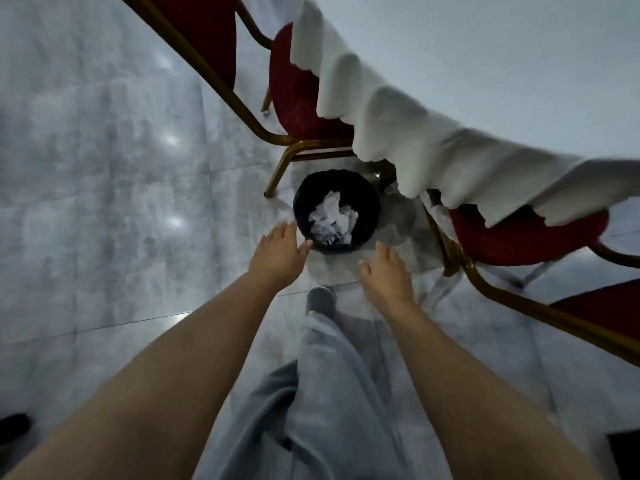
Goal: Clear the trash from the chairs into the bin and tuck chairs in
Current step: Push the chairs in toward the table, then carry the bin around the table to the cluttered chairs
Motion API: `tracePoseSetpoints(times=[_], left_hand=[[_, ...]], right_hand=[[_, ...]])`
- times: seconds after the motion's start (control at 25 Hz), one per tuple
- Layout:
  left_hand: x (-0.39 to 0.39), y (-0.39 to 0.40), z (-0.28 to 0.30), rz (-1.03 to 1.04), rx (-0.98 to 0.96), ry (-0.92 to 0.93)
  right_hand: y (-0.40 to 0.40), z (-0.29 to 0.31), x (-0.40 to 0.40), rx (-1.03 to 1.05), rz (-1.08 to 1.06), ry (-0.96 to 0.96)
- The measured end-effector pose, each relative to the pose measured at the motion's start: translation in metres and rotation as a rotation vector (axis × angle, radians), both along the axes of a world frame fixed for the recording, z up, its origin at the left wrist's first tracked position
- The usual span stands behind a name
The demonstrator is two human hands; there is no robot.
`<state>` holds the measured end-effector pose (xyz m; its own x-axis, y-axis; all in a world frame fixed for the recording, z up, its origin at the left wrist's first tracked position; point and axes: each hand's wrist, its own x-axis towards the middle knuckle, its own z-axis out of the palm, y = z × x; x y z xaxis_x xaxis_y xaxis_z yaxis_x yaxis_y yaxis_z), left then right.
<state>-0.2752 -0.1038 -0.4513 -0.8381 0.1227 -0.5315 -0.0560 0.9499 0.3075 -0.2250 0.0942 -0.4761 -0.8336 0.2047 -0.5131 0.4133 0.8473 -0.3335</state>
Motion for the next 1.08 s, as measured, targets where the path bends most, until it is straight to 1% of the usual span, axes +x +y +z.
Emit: tracePoseSetpoints(times=[0.2,0.28,0.44,0.64,0.72,0.8,0.92,1.0,1.08], left_hand=[[-0.074,-0.013,-0.07,0.022,0.009,-0.078],[-0.101,-0.015,-0.099,0.063,0.031,-0.116],[-0.139,-0.019,-0.162,0.12,0.052,-0.205],[-0.179,-0.012,-0.254,0.233,0.132,-0.263],[-0.189,-0.008,-0.283,0.307,0.179,-0.247],[-0.198,-0.006,-0.306,0.428,0.233,-0.25],[-0.21,-0.001,-0.341,0.643,0.358,-0.338],[-0.214,0.001,-0.352,0.758,0.458,-0.403],[-0.215,0.0,-0.351,0.825,0.507,-0.427]], right_hand=[[-0.016,-0.069,-0.065,-0.05,-0.117,-0.059],[-0.017,-0.098,-0.087,-0.054,-0.178,-0.085],[-0.013,-0.154,-0.112,-0.08,-0.297,-0.132],[-0.003,-0.248,-0.146,-0.049,-0.395,-0.137],[0.003,-0.275,-0.158,-0.043,-0.418,-0.148],[0.012,-0.295,-0.17,-0.061,-0.461,-0.166],[0.024,-0.321,-0.184,-0.111,-0.547,-0.157],[0.026,-0.33,-0.189,-0.115,-0.636,-0.119],[0.025,-0.333,-0.193,-0.162,-0.735,-0.09]])
